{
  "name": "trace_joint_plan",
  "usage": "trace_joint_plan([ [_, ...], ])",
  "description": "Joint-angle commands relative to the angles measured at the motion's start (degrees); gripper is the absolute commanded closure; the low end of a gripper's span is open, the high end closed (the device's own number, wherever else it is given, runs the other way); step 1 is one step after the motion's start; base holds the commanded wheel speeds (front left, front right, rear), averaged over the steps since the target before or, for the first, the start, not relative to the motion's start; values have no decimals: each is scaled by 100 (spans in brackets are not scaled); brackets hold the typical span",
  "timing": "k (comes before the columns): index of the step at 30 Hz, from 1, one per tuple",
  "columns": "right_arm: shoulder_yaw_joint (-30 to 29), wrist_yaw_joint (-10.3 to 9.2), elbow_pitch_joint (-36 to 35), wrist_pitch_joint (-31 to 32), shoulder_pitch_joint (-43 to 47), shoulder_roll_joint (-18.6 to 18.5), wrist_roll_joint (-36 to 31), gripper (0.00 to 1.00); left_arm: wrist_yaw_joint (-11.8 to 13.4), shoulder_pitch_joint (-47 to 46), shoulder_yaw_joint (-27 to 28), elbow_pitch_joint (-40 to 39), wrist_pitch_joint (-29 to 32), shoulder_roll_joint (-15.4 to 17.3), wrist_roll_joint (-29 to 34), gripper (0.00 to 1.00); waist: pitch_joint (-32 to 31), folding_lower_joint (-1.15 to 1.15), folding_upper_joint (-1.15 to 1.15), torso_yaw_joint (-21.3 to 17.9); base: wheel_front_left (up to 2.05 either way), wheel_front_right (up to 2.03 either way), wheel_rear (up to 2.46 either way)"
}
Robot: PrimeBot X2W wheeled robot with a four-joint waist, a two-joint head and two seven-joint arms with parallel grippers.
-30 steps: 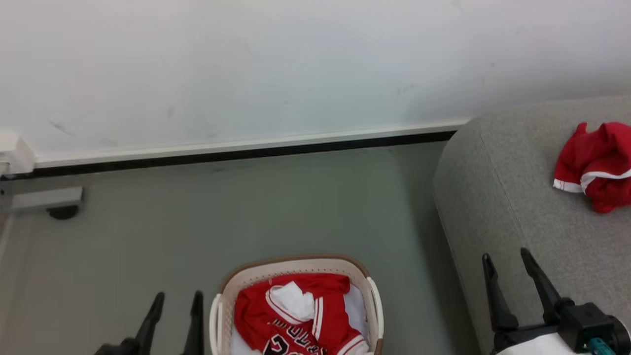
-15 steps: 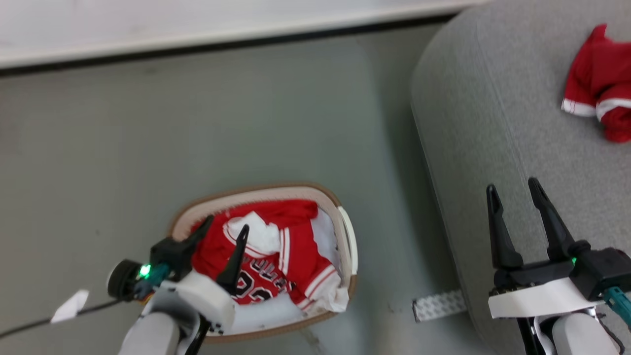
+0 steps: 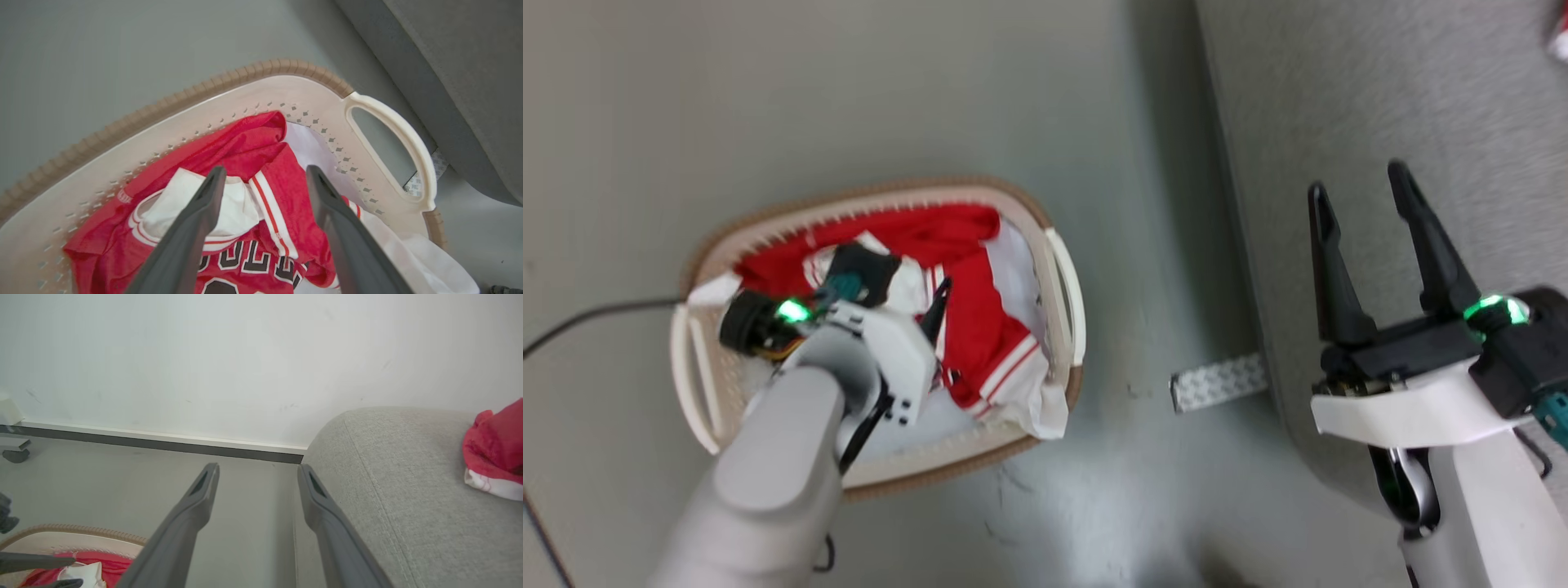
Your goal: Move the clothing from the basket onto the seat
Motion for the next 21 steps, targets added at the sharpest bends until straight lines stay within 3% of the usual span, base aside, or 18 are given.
trace_joint_plan([
  [1, 54, -12, -58, -9, -145, -6, 33, 0, 2, -177, -79, 100, 48, -51, -65, 0, 491, -2, 0, -41, 0, 0, 0],
  [13, 301, -12, -407, -9, -509, -8, -301, 0, 21, -1199, -421, 1091, 268, -231, -193, 0, 1279, -2, 0, 42, 0, 0, 0],
  [21, 112, -12, -558, -9, -274, -7, -322, 0, 4, -1430, -759, 1689, 151, -427, -215, 0, 1387, -2, 0, 55, 0, 0, 0],
])
